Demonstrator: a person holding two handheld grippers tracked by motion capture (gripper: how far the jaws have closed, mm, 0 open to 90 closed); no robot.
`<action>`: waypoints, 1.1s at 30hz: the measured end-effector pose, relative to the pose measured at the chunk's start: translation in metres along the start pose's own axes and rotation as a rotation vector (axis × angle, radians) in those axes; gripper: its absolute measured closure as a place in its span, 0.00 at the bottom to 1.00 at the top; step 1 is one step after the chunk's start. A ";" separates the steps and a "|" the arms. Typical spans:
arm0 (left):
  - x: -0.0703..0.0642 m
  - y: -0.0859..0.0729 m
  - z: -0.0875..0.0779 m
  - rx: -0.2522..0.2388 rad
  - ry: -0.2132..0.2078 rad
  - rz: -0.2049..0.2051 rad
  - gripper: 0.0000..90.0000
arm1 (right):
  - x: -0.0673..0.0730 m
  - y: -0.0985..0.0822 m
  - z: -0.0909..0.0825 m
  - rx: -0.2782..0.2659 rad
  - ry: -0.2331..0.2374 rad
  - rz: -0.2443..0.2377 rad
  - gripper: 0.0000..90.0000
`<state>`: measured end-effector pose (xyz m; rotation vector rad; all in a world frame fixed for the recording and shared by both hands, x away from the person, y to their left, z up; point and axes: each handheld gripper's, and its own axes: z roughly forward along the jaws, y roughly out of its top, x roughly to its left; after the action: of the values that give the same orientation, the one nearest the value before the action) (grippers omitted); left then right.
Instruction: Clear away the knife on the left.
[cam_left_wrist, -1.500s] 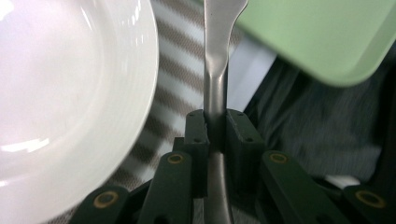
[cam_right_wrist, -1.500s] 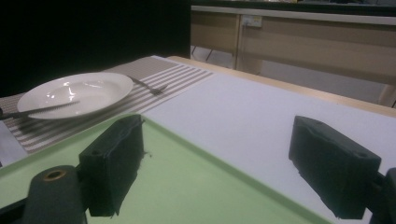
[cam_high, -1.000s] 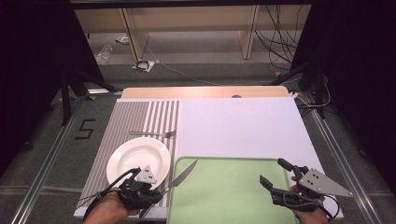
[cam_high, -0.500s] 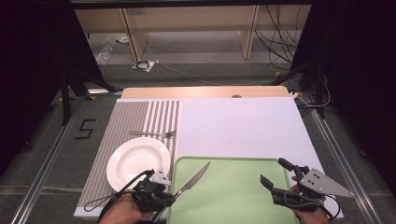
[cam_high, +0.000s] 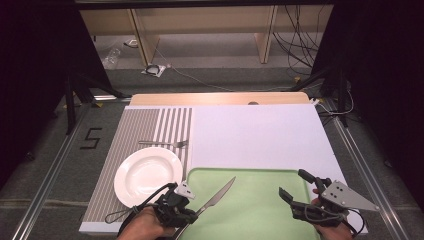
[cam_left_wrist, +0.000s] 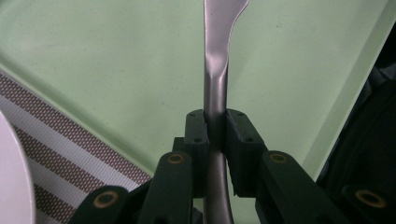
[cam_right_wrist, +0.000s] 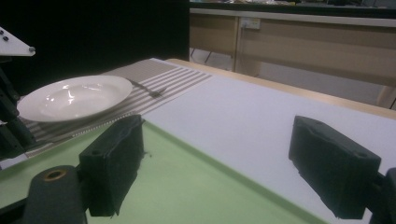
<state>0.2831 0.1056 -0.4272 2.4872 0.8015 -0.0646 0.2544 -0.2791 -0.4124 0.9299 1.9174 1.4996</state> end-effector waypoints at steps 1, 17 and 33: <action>0.000 0.001 0.001 0.002 -0.003 0.001 0.88 | 0.000 0.000 0.000 -0.001 0.001 -0.001 0.21; -0.011 0.012 0.019 0.042 -0.045 0.003 0.88 | 0.000 0.001 -0.001 0.001 0.005 0.005 0.21; -0.017 0.016 0.038 0.124 -0.042 0.015 0.88 | 0.000 0.001 -0.001 -0.001 0.007 0.002 0.21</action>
<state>0.2821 0.0670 -0.4498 2.5989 0.7827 -0.1648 0.2541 -0.2796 -0.4115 0.9274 1.9210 1.5066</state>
